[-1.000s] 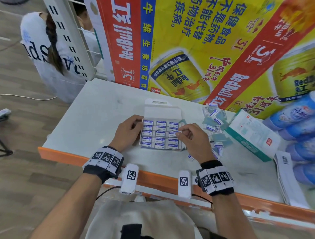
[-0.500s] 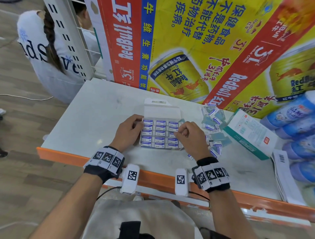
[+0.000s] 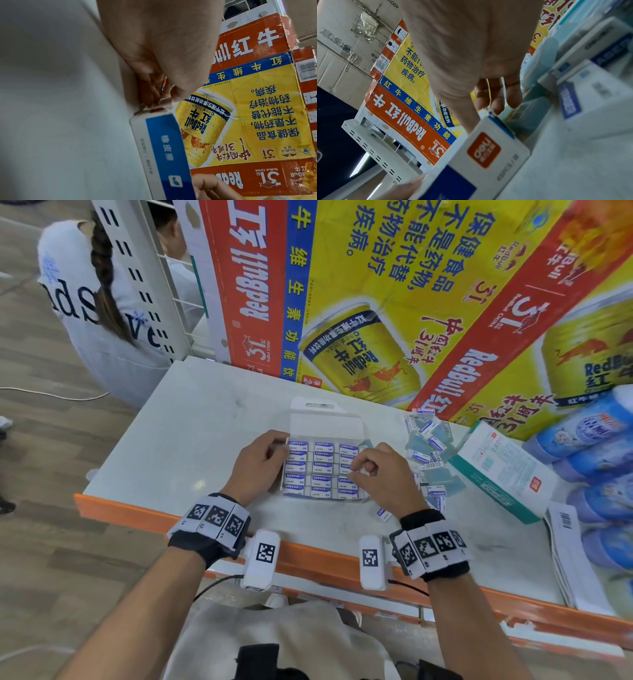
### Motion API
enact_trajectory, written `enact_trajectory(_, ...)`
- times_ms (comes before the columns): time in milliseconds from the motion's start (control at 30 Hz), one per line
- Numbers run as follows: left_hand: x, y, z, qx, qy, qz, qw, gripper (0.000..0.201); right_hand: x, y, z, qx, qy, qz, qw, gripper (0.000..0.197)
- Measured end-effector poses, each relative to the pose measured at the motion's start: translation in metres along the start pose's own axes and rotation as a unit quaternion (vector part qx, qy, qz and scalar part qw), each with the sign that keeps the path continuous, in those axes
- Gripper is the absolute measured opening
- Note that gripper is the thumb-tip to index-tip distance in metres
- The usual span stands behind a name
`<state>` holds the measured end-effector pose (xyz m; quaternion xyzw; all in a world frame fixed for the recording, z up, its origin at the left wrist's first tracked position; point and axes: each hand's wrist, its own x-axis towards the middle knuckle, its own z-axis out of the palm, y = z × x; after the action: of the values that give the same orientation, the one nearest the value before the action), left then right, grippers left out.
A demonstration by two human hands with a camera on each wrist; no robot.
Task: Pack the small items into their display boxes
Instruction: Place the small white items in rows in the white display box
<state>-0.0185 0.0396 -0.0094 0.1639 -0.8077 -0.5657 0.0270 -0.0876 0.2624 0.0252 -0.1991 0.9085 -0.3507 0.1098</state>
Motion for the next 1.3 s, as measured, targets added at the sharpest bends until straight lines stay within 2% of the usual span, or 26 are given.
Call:
enact_trajectory(100, 0.0, 0.0, 0.0, 0.001, -0.002, 0.002, 1.0, 0.017, 0.0, 0.002, -0.009, 0.035, 0.002, -0.006, 0.999, 0.003)
enact_trajectory(167, 0.0, 0.0, -0.001, -0.004, 0.0, 0.0, 1.0, 0.017, 0.002, 0.008, -0.02, 0.031, 0.034, -0.001, 0.999, 0.007)
enact_trajectory(367, 0.001, 0.001, 0.0, -0.012, 0.0, -0.006, 1.0, 0.019, 0.018, 0.038, -0.061, -0.129, 0.129, 0.065, 0.981, 0.026)
enact_trajectory(467, 0.001, 0.001, 0.0, -0.007, 0.003, -0.002, 1.0, 0.02, 0.023, 0.048, -0.075, -0.203, 0.104, 0.133, 0.964, 0.039)
enact_trajectory(567, 0.001, 0.0, 0.0, -0.005, 0.001, 0.002, 1.0, 0.021, 0.027, 0.052, -0.079, -0.231, 0.057, 0.164, 0.957, 0.042)
enact_trajectory(733, 0.001, 0.0, 0.0, -0.001, 0.002, 0.006, 1.0, 0.02, 0.031, 0.051, -0.08, -0.205, 0.045, 0.169, 0.963, 0.039)
enact_trajectory(933, 0.003, -0.001, 0.0, 0.005, 0.007, -0.002, 1.0, 0.019, 0.025, 0.039, -0.071, -0.133, 0.04, 0.106, 0.985, 0.062)
enact_trajectory(1000, 0.003, -0.001, 0.0, 0.008, 0.007, 0.0, 1.0, 0.019, 0.023, 0.033, -0.067, -0.112, 0.056, 0.079, 0.989, 0.057)
enact_trajectory(1167, 0.002, -0.001, 0.0, -0.003, 0.006, 0.002, 1.0, 0.018, 0.018, 0.009, -0.059, -0.01, 0.106, 0.016, 0.994, 0.027)
enact_trajectory(1300, 0.002, -0.001, -0.002, -0.002, 0.007, 0.006, 1.0, 0.017, 0.012, -0.01, -0.044, 0.047, 0.092, 0.006, 0.995, 0.013)
